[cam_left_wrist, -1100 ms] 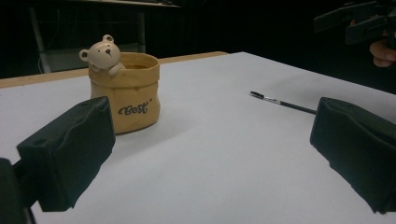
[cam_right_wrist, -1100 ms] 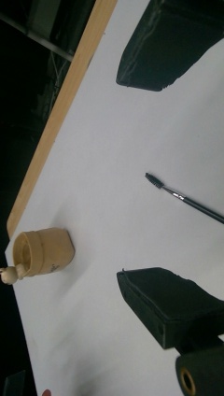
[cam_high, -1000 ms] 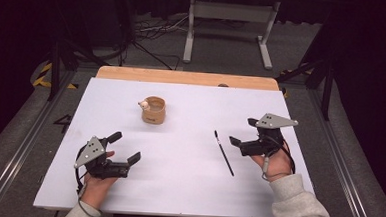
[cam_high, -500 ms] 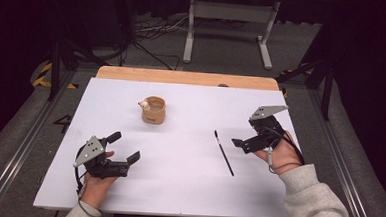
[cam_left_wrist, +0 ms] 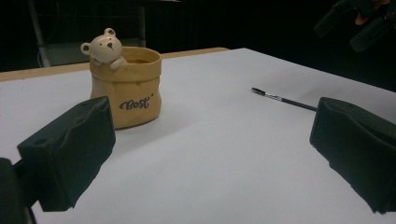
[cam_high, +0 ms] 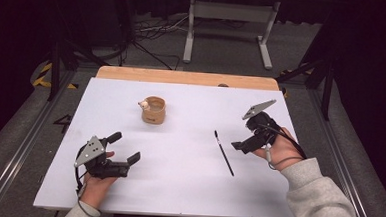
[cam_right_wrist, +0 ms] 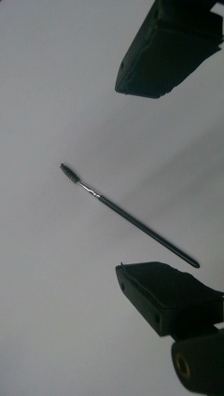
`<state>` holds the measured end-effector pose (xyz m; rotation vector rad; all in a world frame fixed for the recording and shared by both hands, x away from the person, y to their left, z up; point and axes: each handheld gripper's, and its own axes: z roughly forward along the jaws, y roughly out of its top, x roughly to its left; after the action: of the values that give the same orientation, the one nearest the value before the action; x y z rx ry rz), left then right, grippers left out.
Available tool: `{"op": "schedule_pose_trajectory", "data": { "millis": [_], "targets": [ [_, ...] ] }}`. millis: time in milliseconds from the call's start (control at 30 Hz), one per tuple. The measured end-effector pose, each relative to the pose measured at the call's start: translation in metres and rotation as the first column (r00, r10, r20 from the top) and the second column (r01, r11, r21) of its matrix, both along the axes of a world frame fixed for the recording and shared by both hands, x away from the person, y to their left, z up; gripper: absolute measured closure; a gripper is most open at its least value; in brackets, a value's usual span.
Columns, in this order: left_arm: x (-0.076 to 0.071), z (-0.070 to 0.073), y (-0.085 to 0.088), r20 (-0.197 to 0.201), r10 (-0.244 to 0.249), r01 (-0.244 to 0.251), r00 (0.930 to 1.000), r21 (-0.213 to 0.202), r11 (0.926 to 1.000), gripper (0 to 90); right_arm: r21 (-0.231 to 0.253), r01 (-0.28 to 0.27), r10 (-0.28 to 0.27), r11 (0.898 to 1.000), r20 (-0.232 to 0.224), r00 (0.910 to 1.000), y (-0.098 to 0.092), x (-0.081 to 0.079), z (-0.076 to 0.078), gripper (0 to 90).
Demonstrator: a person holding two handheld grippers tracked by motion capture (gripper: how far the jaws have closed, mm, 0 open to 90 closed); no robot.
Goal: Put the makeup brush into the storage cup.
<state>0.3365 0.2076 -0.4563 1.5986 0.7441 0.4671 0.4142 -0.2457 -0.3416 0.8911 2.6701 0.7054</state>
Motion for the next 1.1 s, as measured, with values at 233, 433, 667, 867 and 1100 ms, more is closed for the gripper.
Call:
{"op": "schedule_pose_trajectory", "data": {
  "millis": [233, 433, 667, 867, 1100],
  "targets": [
    [0.0, 0.001, 0.001, 0.003, 0.0, 0.0, 1.0, 0.004, 1.0, 1.0, -0.043, -0.001, -0.001, 0.999, -0.049, 0.9988, 0.002, 0.005, -0.001, 11.1],
    [0.0, 0.001, 0.002, 0.001, 0.0, 0.0, 1.0, 0.004, 1.0, 0.9, -0.074, 0.002, -0.008, 0.997, -0.074, 0.9972, 0.004, 0.01, -0.002, 11.0],
    [0.0, 0.001, 0.002, 0.001, 0.0, 0.0, 1.0, 0.002, 1.0, 0.9, -0.103, 0.001, -0.012, 0.995, -0.106, 0.9943, 0.008, 0.014, -0.008, 10.6],
    [0.0, 0.001, 0.003, -0.003, 0.003, -0.003, 1.0, -0.004, 1.0, 0.9, -0.115, 0.008, -0.023, 0.993, -0.123, 0.9921, 0.009, 0.018, -0.017, 9.8],
    [0.0, 0.002, 0.003, -0.005, 0.005, -0.005, 1.0, -0.004, 1.0, 0.9, -0.13, 0.01, -0.028, 0.991, -0.14, 0.9897, 0.011, 0.02, -0.028, 9.7]
  ]
}}
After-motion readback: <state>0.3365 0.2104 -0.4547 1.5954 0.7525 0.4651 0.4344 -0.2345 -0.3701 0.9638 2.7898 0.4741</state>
